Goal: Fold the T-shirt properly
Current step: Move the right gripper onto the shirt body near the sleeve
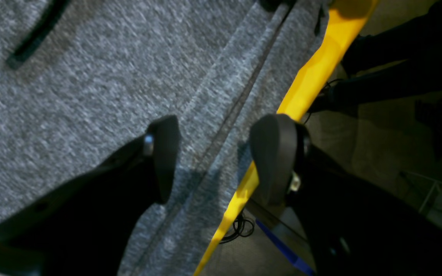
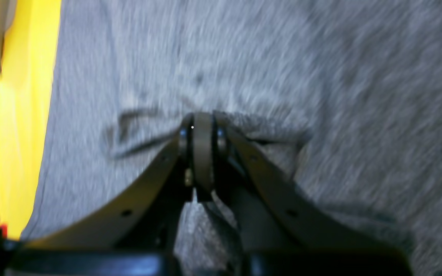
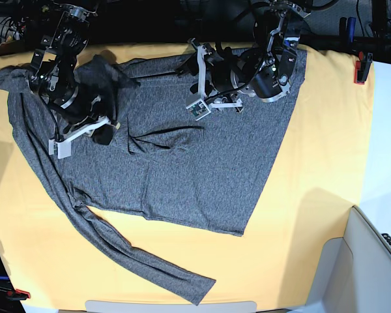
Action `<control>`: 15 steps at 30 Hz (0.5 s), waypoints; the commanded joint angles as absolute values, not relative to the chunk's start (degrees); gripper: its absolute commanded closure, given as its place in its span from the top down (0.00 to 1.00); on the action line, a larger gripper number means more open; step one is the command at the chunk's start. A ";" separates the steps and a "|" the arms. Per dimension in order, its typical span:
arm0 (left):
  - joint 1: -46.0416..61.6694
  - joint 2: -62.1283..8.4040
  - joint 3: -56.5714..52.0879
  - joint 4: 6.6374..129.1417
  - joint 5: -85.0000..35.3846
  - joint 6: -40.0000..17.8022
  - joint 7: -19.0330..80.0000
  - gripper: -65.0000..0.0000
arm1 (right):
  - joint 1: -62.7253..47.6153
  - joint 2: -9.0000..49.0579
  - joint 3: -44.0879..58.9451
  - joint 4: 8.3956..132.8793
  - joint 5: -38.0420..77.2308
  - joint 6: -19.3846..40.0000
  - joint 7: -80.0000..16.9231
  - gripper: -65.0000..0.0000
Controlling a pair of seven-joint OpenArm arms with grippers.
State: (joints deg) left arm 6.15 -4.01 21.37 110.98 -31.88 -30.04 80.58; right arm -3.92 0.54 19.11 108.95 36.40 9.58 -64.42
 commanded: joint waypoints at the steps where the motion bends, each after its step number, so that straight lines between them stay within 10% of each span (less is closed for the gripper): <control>1: 5.49 -3.91 21.32 111.96 -32.66 -30.11 80.00 0.48 | -2.68 0.22 19.12 109.85 37.14 9.98 -63.25 0.00; 15: 5.49 -3.82 17.80 111.96 -32.66 -30.11 80.00 0.48 | 2.07 -1.19 19.12 103.52 37.14 9.98 -57.89 0.00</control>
State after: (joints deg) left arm 6.02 -3.99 17.91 110.98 -31.68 -30.04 80.58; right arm 0.95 -1.41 19.09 102.56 35.94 9.58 -59.13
